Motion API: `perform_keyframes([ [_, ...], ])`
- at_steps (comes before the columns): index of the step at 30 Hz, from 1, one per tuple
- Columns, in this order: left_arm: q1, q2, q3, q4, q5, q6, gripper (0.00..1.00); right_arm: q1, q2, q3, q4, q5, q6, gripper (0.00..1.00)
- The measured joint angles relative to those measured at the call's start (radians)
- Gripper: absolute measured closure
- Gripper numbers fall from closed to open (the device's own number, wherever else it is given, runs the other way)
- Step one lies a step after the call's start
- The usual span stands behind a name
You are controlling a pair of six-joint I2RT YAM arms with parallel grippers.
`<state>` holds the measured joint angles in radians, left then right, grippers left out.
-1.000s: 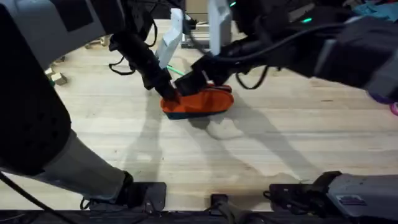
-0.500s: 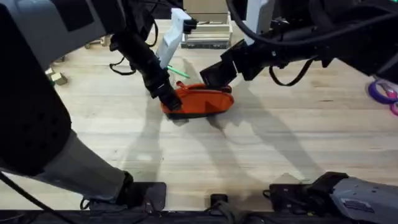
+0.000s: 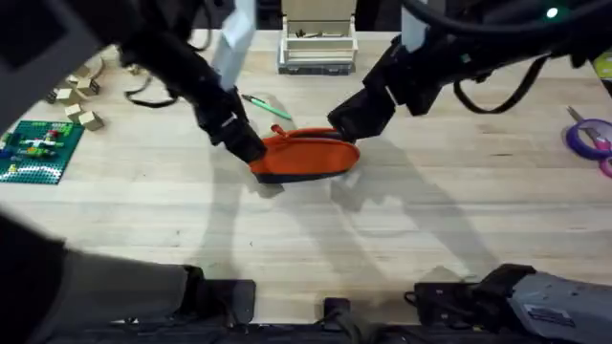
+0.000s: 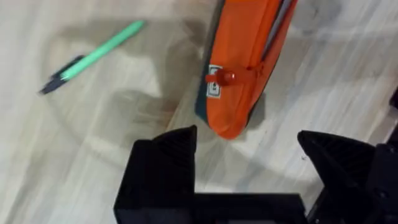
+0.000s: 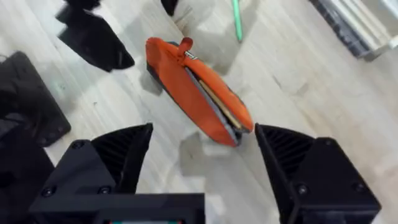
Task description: Unzip the bag, pick up the pens from the table one at a time and place them inside, then zip the bag closed.
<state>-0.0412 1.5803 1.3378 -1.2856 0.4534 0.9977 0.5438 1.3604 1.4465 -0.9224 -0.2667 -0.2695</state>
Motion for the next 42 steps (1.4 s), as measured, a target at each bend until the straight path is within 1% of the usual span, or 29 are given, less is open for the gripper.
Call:
perform_keyframes([
  [3,0.038,-0.075,0.002,-0.001,0.000,0.000,0.006,0.000,0.000,0.014,-0.001,0.001,-0.054,0.005],
  [7,0.096,-0.151,0.002,-0.002,0.000,0.000,0.005,0.000,0.000,0.014,0.004,0.002,-0.174,0.005],
  [10,0.135,-0.184,0.002,-0.007,0.000,0.000,0.006,0.000,0.000,0.014,0.036,0.005,-0.286,0.004],
  [13,0.158,-0.199,0.002,-0.009,0.000,0.000,0.006,0.000,0.000,0.014,0.080,0.009,-0.385,0.004],
  [16,0.169,-0.199,0.002,-0.009,0.000,0.000,0.006,0.000,0.000,0.014,0.105,0.006,-0.447,0.004],
  [19,0.169,-0.199,0.002,-0.009,0.000,0.000,0.006,0.000,0.000,0.014,0.107,-0.017,-0.481,0.004],
  [29,0.169,-0.199,0.002,-0.009,0.000,0.000,0.005,0.000,0.014,0.014,0.107,-0.042,-0.514,0.007],
  [30,0.169,-0.199,0.002,-0.009,0.000,0.000,0.005,0.000,0.014,0.014,0.107,-0.042,-0.519,0.078],
  [31,0.169,-0.199,0.002,-0.009,0.000,0.000,0.005,0.000,0.015,0.014,0.106,-0.044,-0.521,0.230],
  [33,0.169,-0.199,0.002,-0.009,0.000,0.000,0.006,0.000,0.014,0.014,0.105,-0.046,-0.520,0.432],
  [35,0.169,-0.199,0.002,-0.009,0.000,0.000,0.006,0.000,0.014,0.014,0.102,-0.056,-0.523,0.703],
  [36,0.169,-0.199,0.002,-0.009,0.000,0.000,0.006,0.000,0.014,0.014,0.100,-0.067,-0.523,0.857],
  [37,0.169,-0.199,0.002,-0.009,0.000,0.000,0.006,0.000,0.014,0.014,0.098,-0.078,-0.520,0.935],
  [38,0.169,-0.199,0.002,-0.009,0.000,0.000,0.006,0.000,0.014,0.014,0.096,-0.088,-0.520,0.962],
  [42,0.169,-0.199,0.002,-0.009,0.000,0.000,0.006,0.000,0.014,0.014,0.087,-0.109,-0.520,0.970],
])
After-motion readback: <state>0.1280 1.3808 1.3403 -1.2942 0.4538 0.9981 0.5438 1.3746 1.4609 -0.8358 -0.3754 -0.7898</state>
